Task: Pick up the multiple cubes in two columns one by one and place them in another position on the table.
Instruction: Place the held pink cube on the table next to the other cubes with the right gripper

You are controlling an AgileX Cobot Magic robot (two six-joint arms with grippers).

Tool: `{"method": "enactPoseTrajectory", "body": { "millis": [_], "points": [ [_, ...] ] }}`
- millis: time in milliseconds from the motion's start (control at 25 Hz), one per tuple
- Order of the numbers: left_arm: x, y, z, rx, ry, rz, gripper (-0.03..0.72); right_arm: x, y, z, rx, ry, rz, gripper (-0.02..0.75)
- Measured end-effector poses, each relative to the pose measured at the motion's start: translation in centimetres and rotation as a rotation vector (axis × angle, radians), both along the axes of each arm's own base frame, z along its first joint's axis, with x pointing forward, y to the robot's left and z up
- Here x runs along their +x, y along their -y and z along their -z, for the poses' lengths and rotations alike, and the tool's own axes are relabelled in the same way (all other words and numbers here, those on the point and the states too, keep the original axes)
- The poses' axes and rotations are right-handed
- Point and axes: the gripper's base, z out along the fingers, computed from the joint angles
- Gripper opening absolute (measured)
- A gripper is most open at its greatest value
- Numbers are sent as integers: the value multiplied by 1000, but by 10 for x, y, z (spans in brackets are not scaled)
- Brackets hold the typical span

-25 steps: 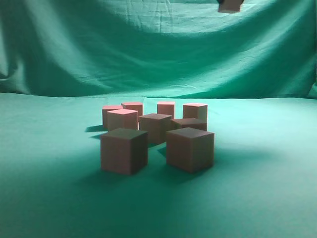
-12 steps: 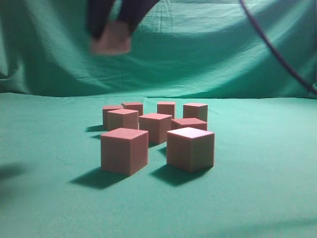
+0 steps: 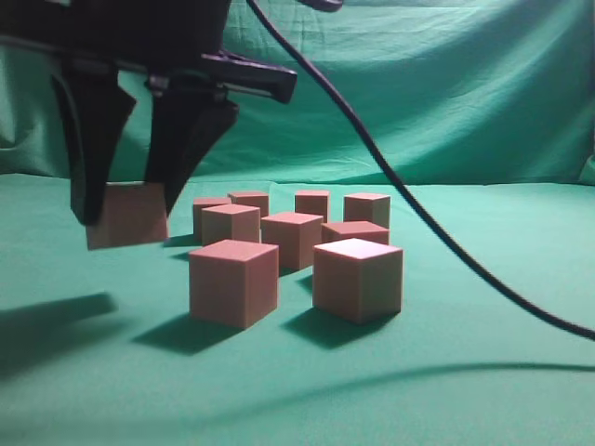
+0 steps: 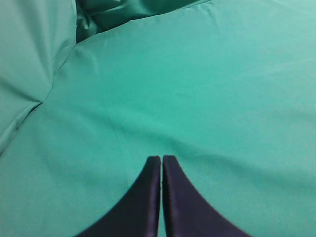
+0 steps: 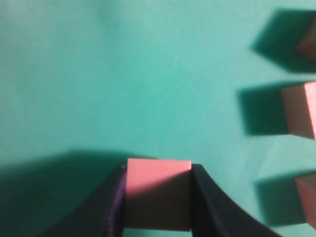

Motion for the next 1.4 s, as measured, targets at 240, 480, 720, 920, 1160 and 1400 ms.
{"method": "enactPoseTrajectory", "body": {
  "millis": [240,480,720,920,1160,1400],
  "points": [
    [0,0,0,0,0,0,0,2,0,14,-35,-28,47,260],
    [0,0,0,0,0,0,0,1,0,14,-42,-32,48,260],
    [0,0,0,0,0,0,0,1,0,13,-60,-18,-11,409],
    [0,0,0,0,0,0,0,7,-8,-17,-57,-3,-35,543],
    [0,0,0,0,0,0,0,14,-18,-96,41,74,-48,354],
    [0,0,0,0,0,0,0,-3,8,-219,315,284,-61,0]
  ]
}}
